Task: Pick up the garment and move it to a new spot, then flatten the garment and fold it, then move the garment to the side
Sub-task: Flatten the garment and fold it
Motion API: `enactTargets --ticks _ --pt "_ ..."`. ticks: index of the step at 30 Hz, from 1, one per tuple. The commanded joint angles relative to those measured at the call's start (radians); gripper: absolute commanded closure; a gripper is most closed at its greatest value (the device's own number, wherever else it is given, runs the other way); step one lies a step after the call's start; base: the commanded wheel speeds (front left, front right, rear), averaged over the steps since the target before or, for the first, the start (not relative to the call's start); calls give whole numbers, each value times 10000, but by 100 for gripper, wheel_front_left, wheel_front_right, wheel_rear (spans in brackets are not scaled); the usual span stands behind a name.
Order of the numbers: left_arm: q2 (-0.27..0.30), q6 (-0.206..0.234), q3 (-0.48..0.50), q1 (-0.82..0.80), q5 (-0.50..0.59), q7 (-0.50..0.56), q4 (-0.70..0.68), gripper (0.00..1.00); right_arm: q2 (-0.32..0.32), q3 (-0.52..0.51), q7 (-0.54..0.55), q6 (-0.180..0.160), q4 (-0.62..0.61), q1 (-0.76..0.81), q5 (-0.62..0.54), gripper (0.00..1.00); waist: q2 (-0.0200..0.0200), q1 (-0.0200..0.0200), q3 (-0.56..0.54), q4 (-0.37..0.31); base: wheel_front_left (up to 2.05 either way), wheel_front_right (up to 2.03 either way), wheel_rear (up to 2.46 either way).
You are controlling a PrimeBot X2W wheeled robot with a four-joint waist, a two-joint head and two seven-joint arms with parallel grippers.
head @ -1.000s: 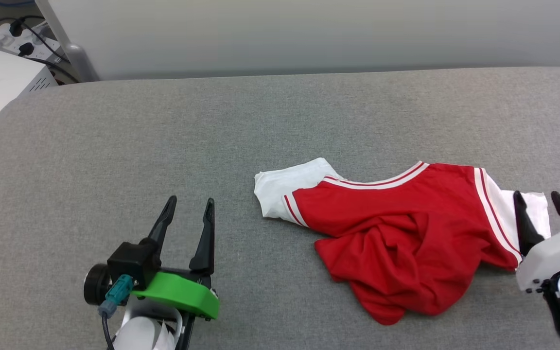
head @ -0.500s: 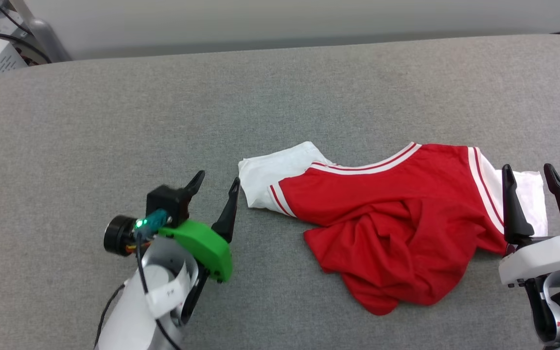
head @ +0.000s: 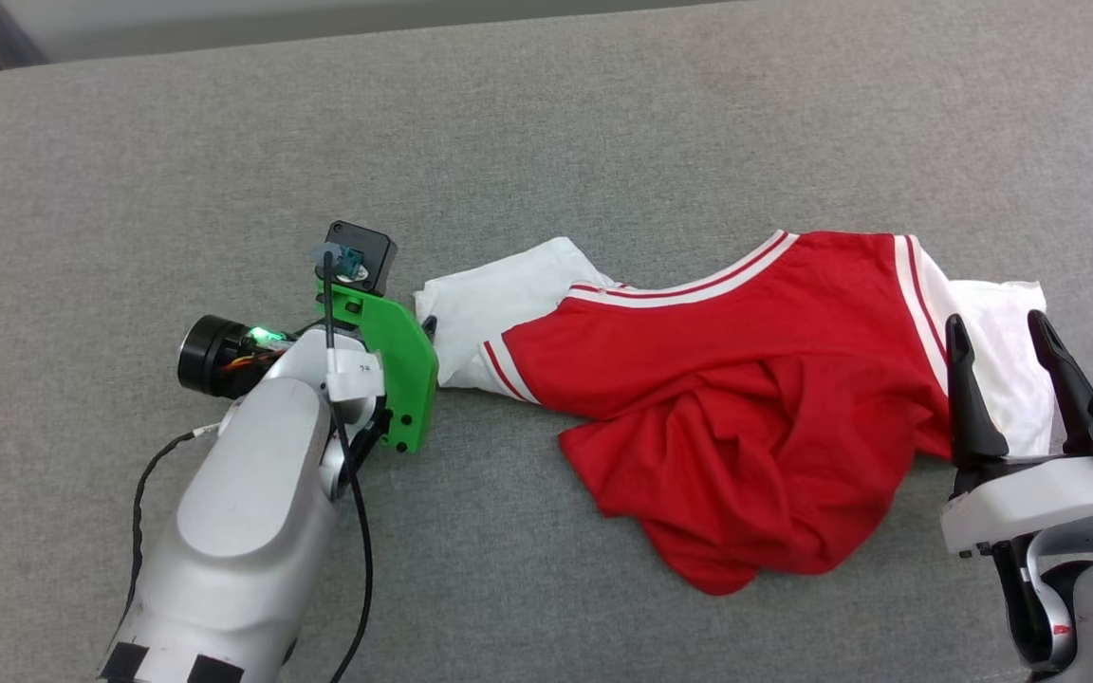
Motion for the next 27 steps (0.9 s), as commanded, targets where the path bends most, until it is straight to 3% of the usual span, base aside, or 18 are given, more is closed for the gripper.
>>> enactTargets --ticks 1,9,11,16,27 --pt "102 93 -56 -205 119 106 195 0 10 6 -78 -9 64 -166 -232 0 116 0 184 -195 0 0 0" --pt "131 -53 -616 -562 283 767 954 0 119 -171 -304 -9 377 -225 -425 0 116 0 275 -213 0 0 0" --pt "57 -120 -766 -590 196 1046 1104 100 142 -94 -335 -9 462 -263 -433 0 116 0 259 -200 0 0 0" --pt "78 -157 -771 -515 -91 1241 1235 100 185 26 -415 -9 645 -322 -418 0 116 0 136 -135 0 0 0" --pt "816 479 359 652 -948 513 394 100 37 -157 -233 -9 844 -180 -417 0 116 0 -668 513 0 0 0"
